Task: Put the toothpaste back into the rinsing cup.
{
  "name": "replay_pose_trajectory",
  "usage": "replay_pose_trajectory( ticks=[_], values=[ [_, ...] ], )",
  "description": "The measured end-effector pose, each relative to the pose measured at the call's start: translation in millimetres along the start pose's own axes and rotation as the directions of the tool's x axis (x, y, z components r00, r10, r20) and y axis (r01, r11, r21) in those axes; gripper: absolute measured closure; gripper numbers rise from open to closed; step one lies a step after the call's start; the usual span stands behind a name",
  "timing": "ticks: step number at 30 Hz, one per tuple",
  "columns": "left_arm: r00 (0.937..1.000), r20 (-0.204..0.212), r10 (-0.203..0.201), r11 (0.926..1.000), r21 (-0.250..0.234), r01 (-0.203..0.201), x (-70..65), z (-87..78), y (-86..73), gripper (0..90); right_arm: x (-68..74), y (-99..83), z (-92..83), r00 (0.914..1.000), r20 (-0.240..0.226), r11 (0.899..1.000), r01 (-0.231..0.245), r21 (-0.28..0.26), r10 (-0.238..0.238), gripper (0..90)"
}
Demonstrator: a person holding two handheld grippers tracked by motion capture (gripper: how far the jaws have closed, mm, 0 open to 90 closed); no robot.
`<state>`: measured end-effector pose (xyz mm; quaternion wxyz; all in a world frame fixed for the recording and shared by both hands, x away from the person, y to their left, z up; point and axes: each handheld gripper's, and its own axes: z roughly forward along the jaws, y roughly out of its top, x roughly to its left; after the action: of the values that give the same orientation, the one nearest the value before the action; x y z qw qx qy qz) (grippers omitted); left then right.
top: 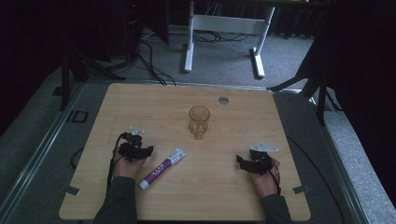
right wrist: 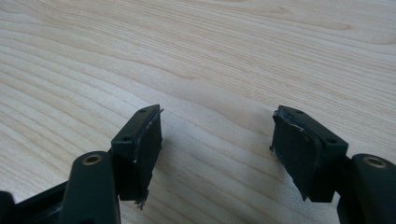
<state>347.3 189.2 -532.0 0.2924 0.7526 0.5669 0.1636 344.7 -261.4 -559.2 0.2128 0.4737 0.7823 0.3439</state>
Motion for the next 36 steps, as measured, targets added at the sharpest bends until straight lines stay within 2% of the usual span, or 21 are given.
replay_pose_trajectory(
  ticks=[6, 9, 12, 19, 23, 29, 35, 36],
  values=[
    [0.9999, 0.009, 0.011, 0.9998, -0.019, -0.011, -1.9, -13.4, 1.9, 46.0, 0.0, 0.0, 0.0, 1.0000, -0.001, 1.000, 0.001, 0.000, -0.001, 32.6],
    [0.9995, 0.029, 0.010, 0.9995, -0.030, -0.009, -2.6, -19.9, 2.8, 46.0, 0.0, 0.0, 0.0, 1.0000, -0.001, 1.000, 0.001, 0.000, -0.001, 32.5],
    [0.9974, 0.072, 0.007, 0.9991, -0.043, -0.004, -4.1, -27.9, 3.6, 45.8, 0.0, 0.1, 0.1, 1.0000, -0.001, 1.000, 0.001, 0.000, -0.001, 32.5],
    [0.9939, 0.109, 0.021, 0.9972, -0.074, -0.013, -10.3, -45.0, 6.4, 45.6, -0.1, 0.2, 0.3, 1.0000, -0.002, 1.000, 0.002, -0.001, -0.002, 32.4],
    [0.9929, 0.109, 0.047, 0.9955, -0.087, -0.038, -16.9, -55.6, 11.4, 46.1, 0.1, 0.2, 0.3, 1.0000, -0.003, 1.000, 0.001, -0.001, -0.001, 32.2],
    [0.9896, 0.121, 0.079, 0.9942, -0.082, -0.069, -22.7, -60.8, 13.6, 46.0, 0.1, 0.2, 0.3, 1.0000, -0.002, 1.000, 0.001, -0.001, -0.001, 32.1],
    [0.9879, 0.129, 0.086, 0.9942, -0.075, -0.077, -24.5, -64.7, 15.9, 46.1, 0.0, 0.5, 0.7, 1.0000, -0.004, 1.000, 0.003, 0.000, -0.003, 31.6],
    [0.9869, 0.128, 0.098, 0.9930, -0.078, -0.089, -26.8, -67.9, 17.4, 46.0, 0.0, 0.7, 0.9, 1.0000, -0.004, 1.000, 0.004, -0.001, -0.004, 31.6]
  ],
)
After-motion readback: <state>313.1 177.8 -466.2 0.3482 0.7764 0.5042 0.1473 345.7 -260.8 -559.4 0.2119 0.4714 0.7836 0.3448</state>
